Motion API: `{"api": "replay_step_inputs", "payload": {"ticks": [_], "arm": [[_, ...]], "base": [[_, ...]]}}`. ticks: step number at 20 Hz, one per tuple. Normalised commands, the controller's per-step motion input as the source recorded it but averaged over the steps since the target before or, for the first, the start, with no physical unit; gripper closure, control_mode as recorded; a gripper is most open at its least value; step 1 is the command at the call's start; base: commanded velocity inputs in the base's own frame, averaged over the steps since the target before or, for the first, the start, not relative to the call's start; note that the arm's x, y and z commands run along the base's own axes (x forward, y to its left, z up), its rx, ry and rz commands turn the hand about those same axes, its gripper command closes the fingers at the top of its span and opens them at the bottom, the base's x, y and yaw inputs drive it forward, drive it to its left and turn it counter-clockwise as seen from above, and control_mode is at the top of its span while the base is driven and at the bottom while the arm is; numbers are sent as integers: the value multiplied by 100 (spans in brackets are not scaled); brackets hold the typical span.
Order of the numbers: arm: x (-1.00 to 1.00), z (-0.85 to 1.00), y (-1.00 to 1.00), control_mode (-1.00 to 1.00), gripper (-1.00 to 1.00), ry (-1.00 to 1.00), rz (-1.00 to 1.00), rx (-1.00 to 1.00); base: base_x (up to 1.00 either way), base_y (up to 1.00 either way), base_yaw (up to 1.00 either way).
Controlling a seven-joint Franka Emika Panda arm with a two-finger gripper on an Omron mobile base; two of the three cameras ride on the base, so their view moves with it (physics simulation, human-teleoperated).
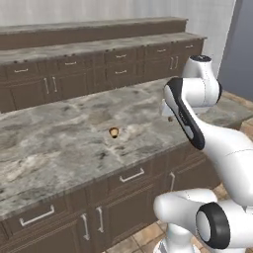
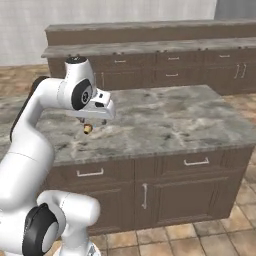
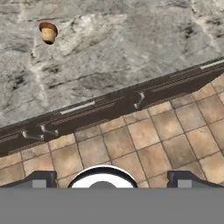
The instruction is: Place the mushroom in the correct fridge rack based on whether it is a fruit or vegetable. Finally, close the fridge door.
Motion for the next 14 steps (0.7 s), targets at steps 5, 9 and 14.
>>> {"api": "replay_step_inputs", "payload": {"ticks": [5, 9, 14], "arm": [[0, 0, 0, 100, -100, 0, 0, 0], [0, 0, 0, 100, -100, 0, 0, 0], [0, 0, 0, 100, -100, 0, 0, 0]], "base": [[84, -32, 63], [60, -49, 49], [29, -19, 11]]}}
